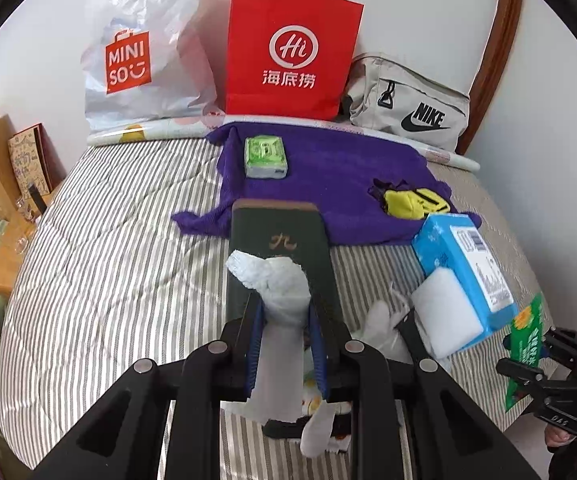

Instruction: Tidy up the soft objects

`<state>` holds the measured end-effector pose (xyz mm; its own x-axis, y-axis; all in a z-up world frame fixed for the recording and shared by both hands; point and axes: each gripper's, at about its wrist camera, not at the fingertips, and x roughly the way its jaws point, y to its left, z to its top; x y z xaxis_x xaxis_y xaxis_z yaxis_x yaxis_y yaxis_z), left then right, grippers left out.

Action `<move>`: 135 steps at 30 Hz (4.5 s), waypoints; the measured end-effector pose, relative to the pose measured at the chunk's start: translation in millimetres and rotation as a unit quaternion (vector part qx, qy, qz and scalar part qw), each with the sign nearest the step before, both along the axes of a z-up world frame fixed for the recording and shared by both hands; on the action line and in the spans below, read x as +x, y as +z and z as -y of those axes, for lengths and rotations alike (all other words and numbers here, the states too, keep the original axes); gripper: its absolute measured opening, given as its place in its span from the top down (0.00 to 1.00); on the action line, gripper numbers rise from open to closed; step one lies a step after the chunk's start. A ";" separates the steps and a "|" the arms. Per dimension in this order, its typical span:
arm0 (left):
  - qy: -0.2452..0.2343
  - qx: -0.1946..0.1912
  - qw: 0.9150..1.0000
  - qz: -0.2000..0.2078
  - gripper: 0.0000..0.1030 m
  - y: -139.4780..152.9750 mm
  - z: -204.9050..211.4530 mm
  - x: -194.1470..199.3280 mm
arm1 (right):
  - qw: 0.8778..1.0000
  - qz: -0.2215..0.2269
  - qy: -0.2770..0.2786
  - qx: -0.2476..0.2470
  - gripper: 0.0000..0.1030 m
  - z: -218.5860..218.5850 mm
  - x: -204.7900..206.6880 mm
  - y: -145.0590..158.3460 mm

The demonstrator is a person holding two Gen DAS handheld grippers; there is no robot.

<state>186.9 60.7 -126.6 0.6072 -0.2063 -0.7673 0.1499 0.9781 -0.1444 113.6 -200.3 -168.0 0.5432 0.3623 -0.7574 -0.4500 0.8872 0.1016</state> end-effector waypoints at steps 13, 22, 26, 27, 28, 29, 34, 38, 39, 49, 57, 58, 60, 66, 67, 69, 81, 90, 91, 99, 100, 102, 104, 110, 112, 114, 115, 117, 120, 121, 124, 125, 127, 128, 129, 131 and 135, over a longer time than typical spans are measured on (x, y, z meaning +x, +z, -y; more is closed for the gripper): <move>-0.010 0.005 1.000 0.002 0.79 14.0 7.2 46.0 | 0.999 0.020 -0.029 0.000 0.72 -8.2 82.3 43.9; -0.007 0.009 1.000 0.003 0.78 15.0 4.0 85.7 | 0.998 0.015 -0.054 -0.015 0.72 -7.8 139.9 44.1; -0.006 0.008 1.000 0.000 0.78 12.8 5.0 102.6 | 0.998 -0.003 -0.059 -0.019 0.72 -4.4 165.2 36.8; -0.005 0.008 1.000 -0.002 0.78 12.0 5.8 107.4 | 0.998 -0.003 -0.064 -0.027 0.72 -3.0 173.0 35.2; -0.006 0.008 1.000 -0.004 0.78 11.5 6.6 111.9 | 0.997 -0.005 -0.066 -0.029 0.72 -1.8 178.0 34.4; -0.008 0.007 1.000 -0.005 0.78 11.1 7.7 117.7 | 0.997 -0.007 -0.068 -0.032 0.72 0.1 185.6 33.7; -0.002 0.002 1.000 -0.023 0.78 5.2 5.9 146.5 | 0.996 -0.010 -0.075 -0.052 0.72 6.5 219.2 31.4; 0.000 -0.006 0.999 -0.042 0.78 -2.8 4.8 166.9 | 0.994 -0.023 -0.082 -0.060 0.72 11.3 244.2 27.3; -0.001 -0.009 0.999 -0.047 0.78 -5.2 5.1 171.4 | 0.994 -0.027 -0.083 -0.061 0.72 12.2 250.5 25.8; -0.003 -0.020 0.996 -0.087 0.78 -28.2 5.0 199.2 | 0.992 -0.069 -0.084 -0.068 0.71 16.4 288.2 -0.2; -0.004 -0.012 0.994 -0.108 0.78 -41.2 6.7 215.3 | 0.988 -0.103 -0.086 -0.082 0.71 17.5 304.1 -21.4; -0.004 -0.014 0.994 -0.109 0.78 -42.4 6.6 216.2 | 0.987 -0.108 -0.087 -0.081 0.71 18.1 306.0 -23.4; -0.006 -0.019 0.993 -0.113 0.78 -44.8 6.4 217.6 | 0.986 -0.114 -0.087 -0.084 0.70 17.9 309.5 -26.8; -0.008 -0.027 0.992 -0.124 0.69 -48.7 5.6 221.1 | 0.987 -0.114 -0.088 -0.074 0.40 18.1 315.4 -29.6; -0.007 -0.027 0.992 -0.125 0.62 -48.9 6.2 221.7 | 0.988 -0.108 -0.088 -0.071 0.36 18.4 315.0 -27.7; -0.004 -0.023 0.992 -0.125 0.46 -47.7 6.8 221.3 | 0.989 -0.098 -0.087 -0.065 0.31 18.9 313.3 -22.4; 0.007 -0.011 0.998 -0.065 0.40 -8.4 4.1 186.2 | 0.990 0.006 -0.103 -0.095 0.31 11.0 271.6 29.1; 0.023 -0.067 0.997 -0.014 0.40 26.4 -9.3 119.7 | 0.995 -0.008 -0.097 0.022 0.28 17.3 214.8 63.2; 0.021 -0.070 0.997 -0.015 0.40 28.3 -10.4 110.6 | 0.995 -0.014 -0.089 0.039 0.28 17.3 205.9 64.1; 0.011 -0.039 0.999 -0.024 0.40 27.0 -5.6 42.6 | 0.996 -0.007 -0.078 0.034 0.28 5.0 127.2 69.6; 0.010 -0.036 0.999 -0.026 0.40 25.0 -5.2 33.7 | 0.997 -0.005 -0.074 0.034 0.28 2.8 115.7 68.9; 0.010 -0.032 0.999 -0.026 0.40 21.4 -4.8 17.4 | 0.997 0.006 -0.075 0.037 0.28 2.7 93.3 69.1; 0.007 -0.033 0.999 -0.027 0.40 15.7 -4.4 -0.5 | 0.996 0.010 -0.073 0.042 0.28 2.8 71.6 68.4; 0.015 -0.020 0.999 -0.042 0.40 -8.2 -7.6 -36.2 | 0.997 0.020 -0.056 0.055 0.28 -0.5 23.9 57.4; 0.021 -0.029 0.998 -0.048 0.40 -14.7 -12.3 -43.4 | 0.997 0.025 -0.050 0.049 0.28 -6.0 13.5 50.0; 0.027 -0.047 0.997 -0.058 0.40 -21.7 -18.6 -49.2 | 0.998 0.025 -0.037 0.043 0.40 -14.5 5.6 41.0; 0.027 -0.059 0.996 -0.064 0.40 -25.0 -21.3 -51.1 | 0.999 0.022 -0.026 0.038 0.46 -20.7 2.1 34.1; 0.028 -0.072 0.995 -0.069 0.40 -30.4 -24.7 -55.0 | 0.999 0.010 -0.011 0.032 0.65 -30.6 -0.9 19.9; 0.022 -0.063 0.996 -0.064 0.40 -34.9 -22.8 -58.6 | 1.000 -0.005 0.008 0.026 0.69 -43.6 -2.2 -0.5; 0.021 -0.063 0.996 -0.064 0.38 -36.4 -22.8 -59.2 | 1.000 -0.004 0.009 0.022 0.69 -46.7 -1.9 -4.3; 0.027 -0.075 0.994 -0.069 0.35 -41.9 -25.1 -60.5 | 1.000 -0.003 0.013 0.010 0.69 -57.2 4.5 -16.4; 0.027 -0.083 0.993 -0.075 0.35 -44.3 -25.5 -60.7 | 1.000 -0.004 0.010 0.005 0.69 -59.9 8.1 -20.2; 0.024 -0.093 0.992 -0.084 0.35 -48.7 -26.1 -60.2 | 1.000 -0.009 0.004 -0.001 0.69 -63.5 15.1 -26.1; 0.024 -0.095 0.992 -0.084 0.35 -50.1 -27.0 -60.8 | 1.000 -0.012 0.005 -0.006 0.69 -66.3 18.5 -29.8; 0.024 -0.094 0.992 -0.083 0.35 -50.6 -27.8 -61.4 | 1.000 -0.013 0.007 -0.009 0.69 -68.2 19.8 -31.8; 0.026 -0.091 0.992 -0.081 0.35 -51.1 -29.2 -62.4 | 1.000 -0.009 0.007 -0.022 0.70 -72.7 22.3 -35.4; 0.022 -0.097 0.992 -0.083 0.35 -53.4 -31.4 -64.4 | 0.999 -0.008 0.002 -0.035 0.70 -81.0 27.9 -40.4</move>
<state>122.5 92.0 -180.0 0.4874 -0.3369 -0.8056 0.0665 0.9342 -0.3504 141.6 -119.4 -208.4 0.5299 0.3099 -0.7894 -0.4532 0.8903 0.0453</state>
